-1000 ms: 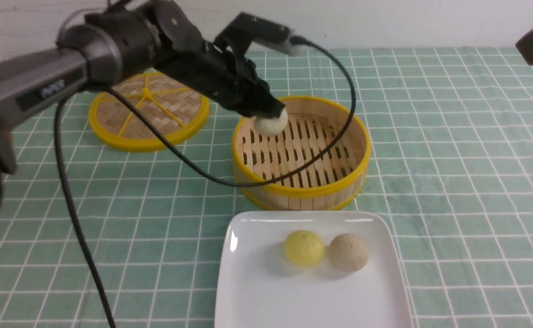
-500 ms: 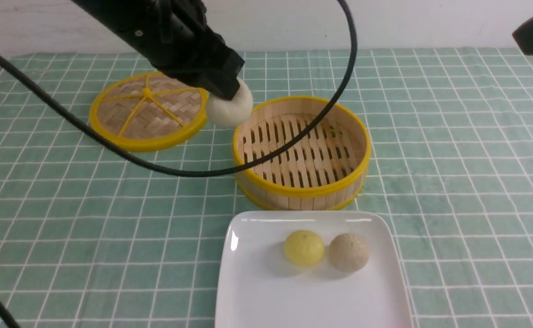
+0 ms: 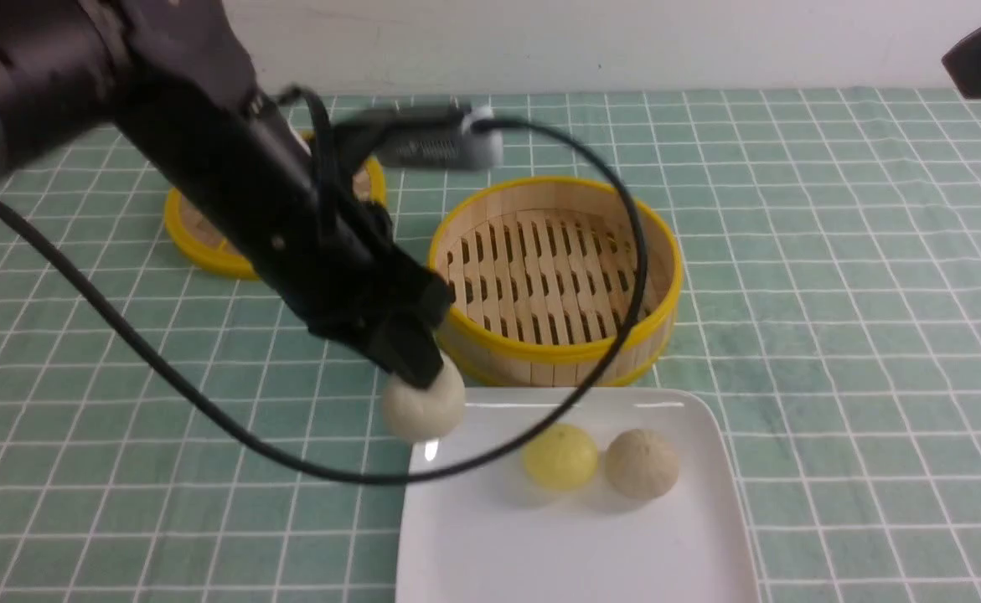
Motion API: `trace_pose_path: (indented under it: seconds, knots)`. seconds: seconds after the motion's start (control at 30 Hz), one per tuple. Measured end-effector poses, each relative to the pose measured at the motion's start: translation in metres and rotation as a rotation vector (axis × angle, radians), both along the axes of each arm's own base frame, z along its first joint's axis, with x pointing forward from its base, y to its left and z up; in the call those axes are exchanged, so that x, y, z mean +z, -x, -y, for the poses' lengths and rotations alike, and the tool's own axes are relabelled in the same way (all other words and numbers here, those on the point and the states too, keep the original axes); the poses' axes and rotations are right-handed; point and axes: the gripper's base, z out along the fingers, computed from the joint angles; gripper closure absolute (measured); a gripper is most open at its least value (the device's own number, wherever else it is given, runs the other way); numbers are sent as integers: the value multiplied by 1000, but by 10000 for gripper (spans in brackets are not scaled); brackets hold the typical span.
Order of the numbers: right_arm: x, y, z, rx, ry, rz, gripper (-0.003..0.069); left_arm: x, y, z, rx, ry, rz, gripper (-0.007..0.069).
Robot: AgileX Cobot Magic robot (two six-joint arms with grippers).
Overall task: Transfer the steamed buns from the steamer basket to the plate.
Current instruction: Use the left arm to put the steamed stuffed bun into the plate
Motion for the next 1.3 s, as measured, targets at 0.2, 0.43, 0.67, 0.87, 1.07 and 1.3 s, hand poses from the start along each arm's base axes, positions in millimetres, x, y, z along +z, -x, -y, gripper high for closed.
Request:
trace_pose_path:
  seconds: [0.2, 0.43, 0.67, 0.87, 1.07, 1.3]
  knots:
    - [0, 1, -1, 7, -12, -7, 237, -59, -1, 31, -25, -9, 29, 595]
    - [-1, 2, -4, 22, -39, -26, 237, -93, -12, 49, -13, -21, 78, 595]
    - [-2, 3, -3, 21, -30, -43, 237, -95, -16, 48, -18, -43, 120, 595]
    - [-2, 3, -3, 23, -33, -47, 237, -96, -15, 47, -16, -57, 110, 595]
    - [-2, 3, -3, 23, -32, -47, 237, -96, -12, 47, -33, -63, 73, 573]
    - [-2, 3, -3, 23, -32, -47, 237, -91, -11, 48, -35, -66, 38, 438]
